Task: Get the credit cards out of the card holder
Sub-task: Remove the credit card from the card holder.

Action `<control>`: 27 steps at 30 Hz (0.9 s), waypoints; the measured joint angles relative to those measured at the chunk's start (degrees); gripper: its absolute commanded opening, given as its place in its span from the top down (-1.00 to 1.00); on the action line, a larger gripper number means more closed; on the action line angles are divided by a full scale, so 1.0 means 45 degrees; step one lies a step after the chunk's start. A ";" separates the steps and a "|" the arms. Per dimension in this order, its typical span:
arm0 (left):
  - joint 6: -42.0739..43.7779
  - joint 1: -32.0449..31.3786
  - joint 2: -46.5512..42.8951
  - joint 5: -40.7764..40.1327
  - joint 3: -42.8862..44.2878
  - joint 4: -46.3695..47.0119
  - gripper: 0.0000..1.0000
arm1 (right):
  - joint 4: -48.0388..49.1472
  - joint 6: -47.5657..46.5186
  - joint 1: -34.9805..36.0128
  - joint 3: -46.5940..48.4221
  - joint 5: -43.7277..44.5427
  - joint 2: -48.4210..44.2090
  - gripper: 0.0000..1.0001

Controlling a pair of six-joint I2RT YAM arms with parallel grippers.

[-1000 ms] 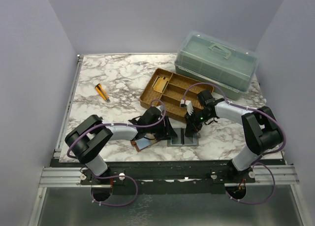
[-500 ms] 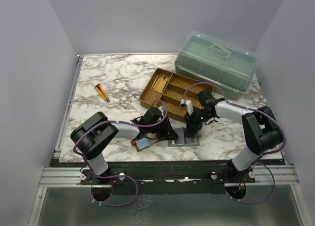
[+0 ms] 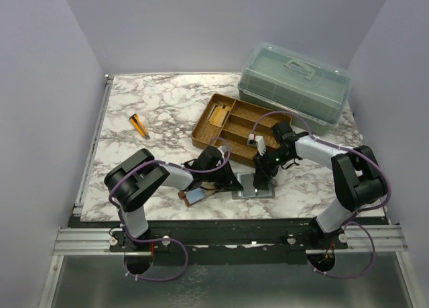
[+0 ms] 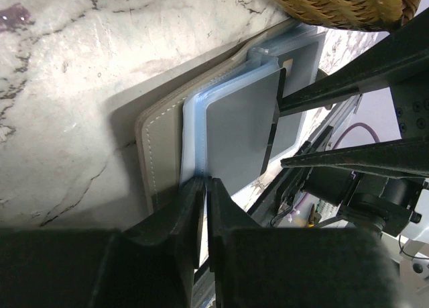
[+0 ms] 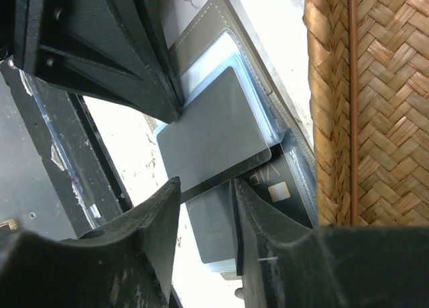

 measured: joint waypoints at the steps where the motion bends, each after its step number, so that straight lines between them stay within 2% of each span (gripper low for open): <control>1: -0.0019 0.0000 0.0049 0.0005 0.0010 0.0034 0.80 | -0.0078 -0.0010 -0.0034 0.0019 -0.0015 0.0000 0.13; 13: -0.0350 0.0000 0.0136 0.0005 -0.0053 0.0238 0.86 | -0.1307 -0.0078 -0.0053 0.0821 -0.0102 0.0583 -0.03; 27: -0.1035 -0.0335 -0.0063 -0.0865 -0.0826 0.1511 0.88 | -0.2846 0.0855 0.0053 0.2477 -0.0019 0.1943 -0.03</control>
